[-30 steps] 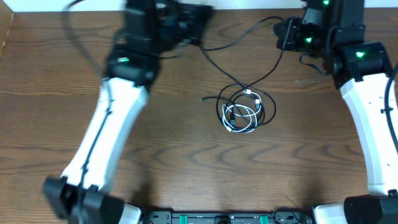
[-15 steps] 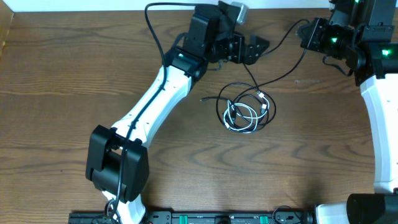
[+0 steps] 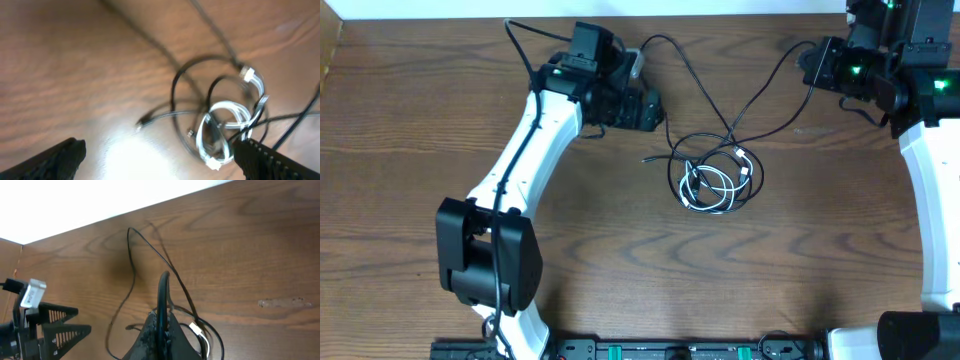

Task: Untangle cables

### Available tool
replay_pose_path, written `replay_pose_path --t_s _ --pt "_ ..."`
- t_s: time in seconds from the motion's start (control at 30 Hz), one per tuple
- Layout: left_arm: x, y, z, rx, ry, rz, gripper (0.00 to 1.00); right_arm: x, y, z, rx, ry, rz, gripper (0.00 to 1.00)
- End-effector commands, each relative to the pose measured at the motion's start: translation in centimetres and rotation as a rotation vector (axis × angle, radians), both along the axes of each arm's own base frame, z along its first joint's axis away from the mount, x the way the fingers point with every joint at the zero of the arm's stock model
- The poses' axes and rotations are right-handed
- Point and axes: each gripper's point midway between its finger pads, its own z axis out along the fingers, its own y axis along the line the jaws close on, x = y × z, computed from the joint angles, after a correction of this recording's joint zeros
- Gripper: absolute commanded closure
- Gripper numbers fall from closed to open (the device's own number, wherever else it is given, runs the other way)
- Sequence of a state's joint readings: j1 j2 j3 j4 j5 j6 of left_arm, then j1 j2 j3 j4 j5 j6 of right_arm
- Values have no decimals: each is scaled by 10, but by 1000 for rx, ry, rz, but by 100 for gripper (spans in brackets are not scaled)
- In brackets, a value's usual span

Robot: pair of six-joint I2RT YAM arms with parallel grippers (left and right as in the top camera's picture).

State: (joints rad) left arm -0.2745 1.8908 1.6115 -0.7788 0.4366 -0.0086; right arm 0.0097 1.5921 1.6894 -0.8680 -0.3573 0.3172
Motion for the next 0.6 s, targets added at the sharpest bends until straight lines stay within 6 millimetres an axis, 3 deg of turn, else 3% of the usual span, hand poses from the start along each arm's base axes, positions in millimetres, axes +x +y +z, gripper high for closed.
replay_pose_path --t_s 0.0,0.1,0.2,0.37,0.57 --pt "-7 18 -3 98 -7 -55 1 -4 -6 13 -26 -39 -1 99" --pt "-19 30 -11 161 48 -37 1 -5 -8 12 -36 -35 1 99" --pt "-37 23 -12 111 139 -33 1 -5 -11 11 -43 -33 -9 99" --pt "-73 -11 -19 -86 292 -93 21 -4 -13 11 -49 -34 -17 99" --pt "-93 -45 -36 -248 351 -135 25 -4 -13 11 -49 -34 -17 99"
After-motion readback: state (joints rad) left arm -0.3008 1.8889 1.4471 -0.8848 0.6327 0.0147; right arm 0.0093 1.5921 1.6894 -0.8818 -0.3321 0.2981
